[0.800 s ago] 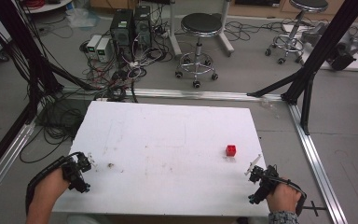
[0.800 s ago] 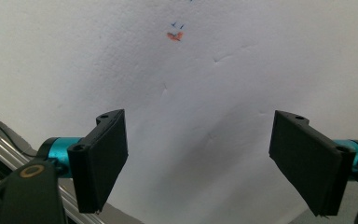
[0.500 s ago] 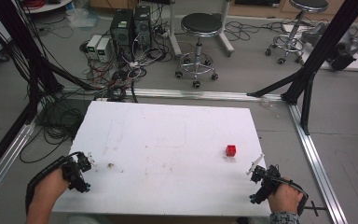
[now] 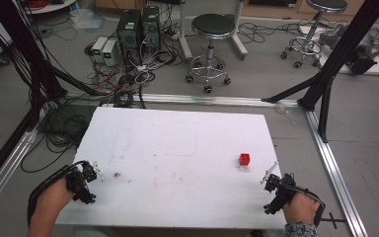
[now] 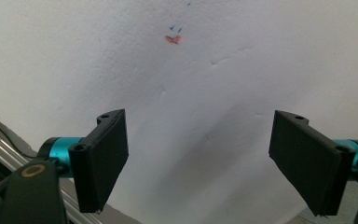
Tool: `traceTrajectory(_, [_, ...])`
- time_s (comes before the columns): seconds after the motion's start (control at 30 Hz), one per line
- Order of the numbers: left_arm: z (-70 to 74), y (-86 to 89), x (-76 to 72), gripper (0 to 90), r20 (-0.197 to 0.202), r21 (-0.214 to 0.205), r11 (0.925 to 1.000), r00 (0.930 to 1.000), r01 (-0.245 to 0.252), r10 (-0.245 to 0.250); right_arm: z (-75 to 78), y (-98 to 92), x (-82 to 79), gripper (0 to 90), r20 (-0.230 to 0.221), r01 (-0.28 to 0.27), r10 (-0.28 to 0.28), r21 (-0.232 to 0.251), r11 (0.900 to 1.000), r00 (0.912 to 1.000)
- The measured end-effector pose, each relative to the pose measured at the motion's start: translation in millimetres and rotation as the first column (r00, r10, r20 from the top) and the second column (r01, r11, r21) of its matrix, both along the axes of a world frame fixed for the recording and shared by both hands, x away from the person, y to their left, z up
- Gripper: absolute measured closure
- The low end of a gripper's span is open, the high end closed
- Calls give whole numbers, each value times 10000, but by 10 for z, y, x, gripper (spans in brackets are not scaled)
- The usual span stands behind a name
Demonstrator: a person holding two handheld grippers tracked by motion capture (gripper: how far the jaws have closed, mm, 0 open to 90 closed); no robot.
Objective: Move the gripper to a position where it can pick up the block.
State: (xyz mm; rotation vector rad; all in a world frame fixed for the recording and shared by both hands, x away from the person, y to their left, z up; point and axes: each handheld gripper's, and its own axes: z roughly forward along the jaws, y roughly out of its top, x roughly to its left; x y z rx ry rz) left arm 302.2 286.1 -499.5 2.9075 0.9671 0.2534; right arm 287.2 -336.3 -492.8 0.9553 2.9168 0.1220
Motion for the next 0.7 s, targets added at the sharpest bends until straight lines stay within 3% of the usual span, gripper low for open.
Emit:
traceTrajectory(0.2, [1,8,-4,200,2,-42,10000,10000,-9,9,4,-13,-1,36,-12,163,-163,4,9999,9999])
traceTrajectory(0.7, [17,53,-12,202,320,-254,9993,9991,-281,289,-7,-112,144,36,94,-489,489,-56,9988,9988])
